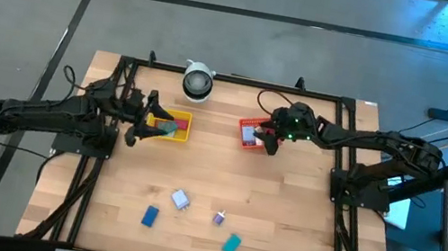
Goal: Pick & Place Office items
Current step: Put the light blue charger adapter into the orange bin
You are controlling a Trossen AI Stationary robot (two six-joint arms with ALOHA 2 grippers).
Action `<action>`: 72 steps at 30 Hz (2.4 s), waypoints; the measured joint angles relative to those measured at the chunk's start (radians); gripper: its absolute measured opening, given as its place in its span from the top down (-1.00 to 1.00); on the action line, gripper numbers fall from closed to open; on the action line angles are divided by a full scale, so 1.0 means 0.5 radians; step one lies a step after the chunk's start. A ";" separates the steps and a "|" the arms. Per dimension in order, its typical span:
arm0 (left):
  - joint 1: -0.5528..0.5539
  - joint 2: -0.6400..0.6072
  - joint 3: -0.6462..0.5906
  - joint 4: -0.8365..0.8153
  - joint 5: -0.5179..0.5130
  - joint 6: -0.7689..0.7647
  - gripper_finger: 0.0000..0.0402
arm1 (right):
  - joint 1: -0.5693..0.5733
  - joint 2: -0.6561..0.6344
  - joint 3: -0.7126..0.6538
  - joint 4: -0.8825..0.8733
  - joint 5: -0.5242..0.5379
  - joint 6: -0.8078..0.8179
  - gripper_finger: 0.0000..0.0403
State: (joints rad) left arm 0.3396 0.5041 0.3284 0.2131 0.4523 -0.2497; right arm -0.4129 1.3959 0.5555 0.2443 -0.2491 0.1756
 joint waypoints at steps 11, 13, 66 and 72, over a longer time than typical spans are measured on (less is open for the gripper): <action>-0.685 0.350 0.093 -0.204 -0.411 0.318 -0.24 | 0.002 -0.042 0.070 0.004 -0.325 -0.078 -0.13; -0.816 0.480 0.093 -0.181 -0.511 0.372 -0.24 | 0.001 -0.042 0.070 -0.002 -0.325 -0.078 -0.11; -1.305 2.426 1.162 -1.151 -0.744 1.302 -0.41 | 0.628 -0.040 0.067 0.034 -0.089 0.022 -0.08; -1.285 2.426 1.162 -1.149 -0.634 1.152 -0.33 | 0.682 -0.040 0.067 0.035 -0.071 0.001 -0.08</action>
State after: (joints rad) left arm -0.3031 1.7172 0.9096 -0.3614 0.1351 0.3265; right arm -0.0721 1.3758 0.5892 0.2619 -0.2844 0.1759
